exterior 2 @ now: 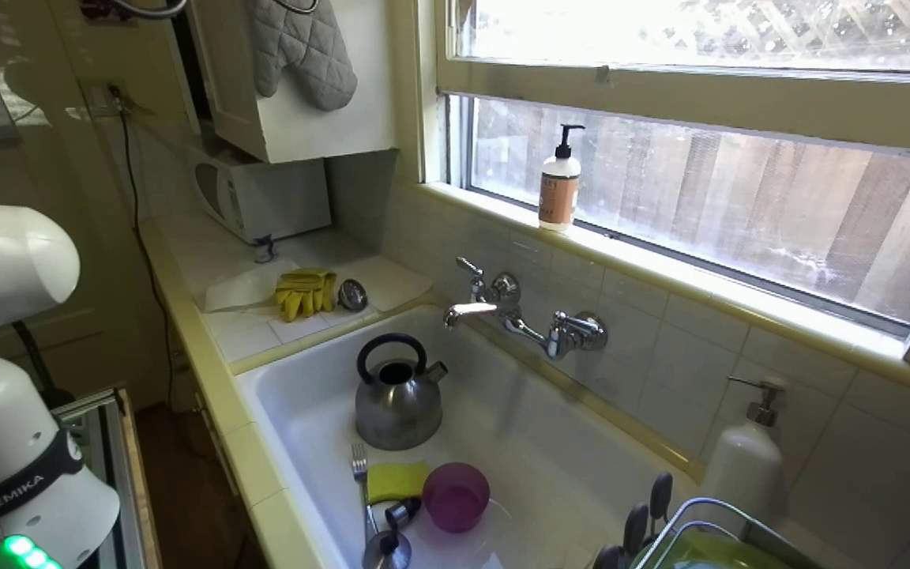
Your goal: Pull the curtain string
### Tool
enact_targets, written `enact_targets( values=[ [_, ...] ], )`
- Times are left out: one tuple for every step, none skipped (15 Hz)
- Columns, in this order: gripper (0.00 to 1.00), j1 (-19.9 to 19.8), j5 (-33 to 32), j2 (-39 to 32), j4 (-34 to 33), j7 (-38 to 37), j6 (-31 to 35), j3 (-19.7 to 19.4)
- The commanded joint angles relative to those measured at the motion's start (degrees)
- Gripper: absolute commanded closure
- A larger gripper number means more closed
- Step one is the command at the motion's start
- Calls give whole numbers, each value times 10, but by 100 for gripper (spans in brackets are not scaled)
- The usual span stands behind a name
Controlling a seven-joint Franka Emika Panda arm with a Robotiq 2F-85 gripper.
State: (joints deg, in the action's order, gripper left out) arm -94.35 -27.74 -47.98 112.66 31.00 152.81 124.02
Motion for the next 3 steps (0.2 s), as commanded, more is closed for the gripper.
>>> enact_targets(
  values=[
    [0,1,-11,-9,5,-4,-3,1],
    [0,-2,-12,-13,9,-3,-3,3],
    [0,-4,-12,-16,11,-1,-4,4]
  ],
)
